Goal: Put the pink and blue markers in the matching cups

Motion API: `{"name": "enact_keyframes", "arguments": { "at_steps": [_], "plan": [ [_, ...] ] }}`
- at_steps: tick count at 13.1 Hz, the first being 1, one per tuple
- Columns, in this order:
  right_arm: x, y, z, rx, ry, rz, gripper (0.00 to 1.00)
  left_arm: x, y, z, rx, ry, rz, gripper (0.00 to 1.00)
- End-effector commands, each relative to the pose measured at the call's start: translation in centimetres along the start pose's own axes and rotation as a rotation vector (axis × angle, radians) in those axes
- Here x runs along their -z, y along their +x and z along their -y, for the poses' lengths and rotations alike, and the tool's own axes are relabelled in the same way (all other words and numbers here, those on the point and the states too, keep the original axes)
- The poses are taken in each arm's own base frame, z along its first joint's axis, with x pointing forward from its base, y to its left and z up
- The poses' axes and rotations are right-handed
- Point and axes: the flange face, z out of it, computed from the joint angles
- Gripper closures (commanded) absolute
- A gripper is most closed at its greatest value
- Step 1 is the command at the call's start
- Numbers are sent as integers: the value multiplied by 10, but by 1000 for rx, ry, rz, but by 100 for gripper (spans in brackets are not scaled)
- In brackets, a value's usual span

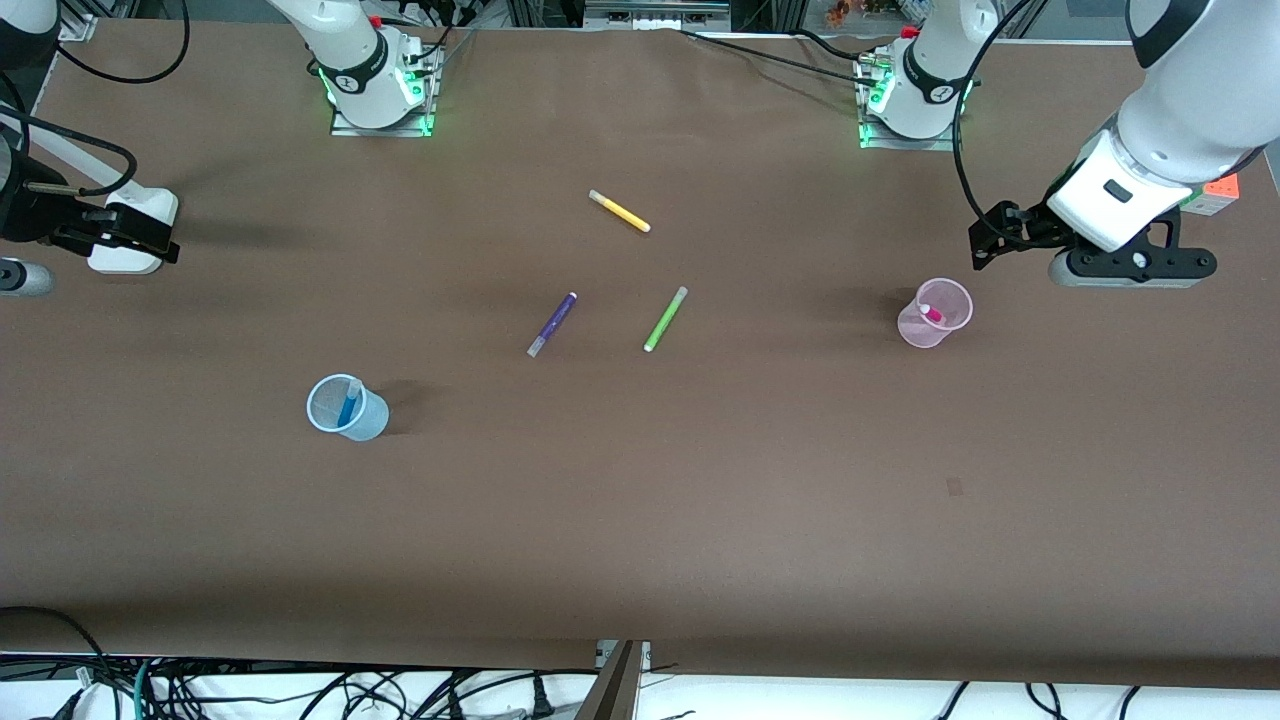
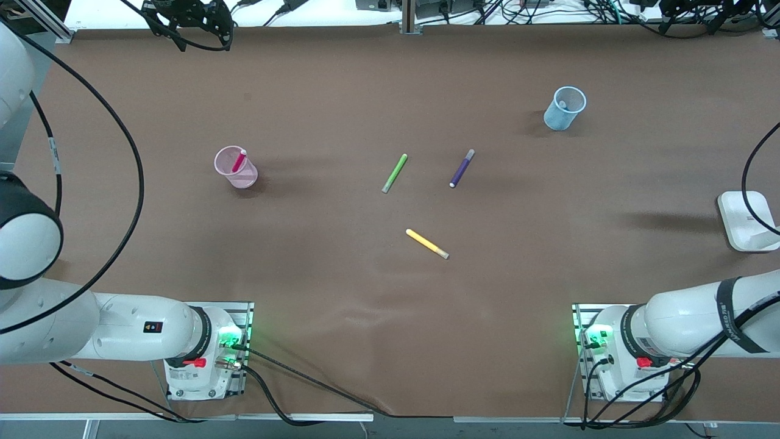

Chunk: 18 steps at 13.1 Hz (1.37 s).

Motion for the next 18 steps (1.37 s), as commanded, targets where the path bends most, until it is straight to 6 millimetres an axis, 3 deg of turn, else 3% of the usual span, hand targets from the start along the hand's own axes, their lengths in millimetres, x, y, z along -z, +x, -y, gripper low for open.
{"name": "enact_keyframes", "arguments": {
  "at_steps": [1,5,10,18],
  "plan": [
    [6,2,-3,9,0,0,0,8,-26,5,-5,11,-78,0],
    [5,3,-3,9,0,0,0,10,-12,22,21,9,-63,0],
    [6,2,-3,9,0,-1,0,30,39,14,11,11,56,0],
    [5,3,-4,7,0,0,0,26,42,16,10,12,65,0]
  ]
}}
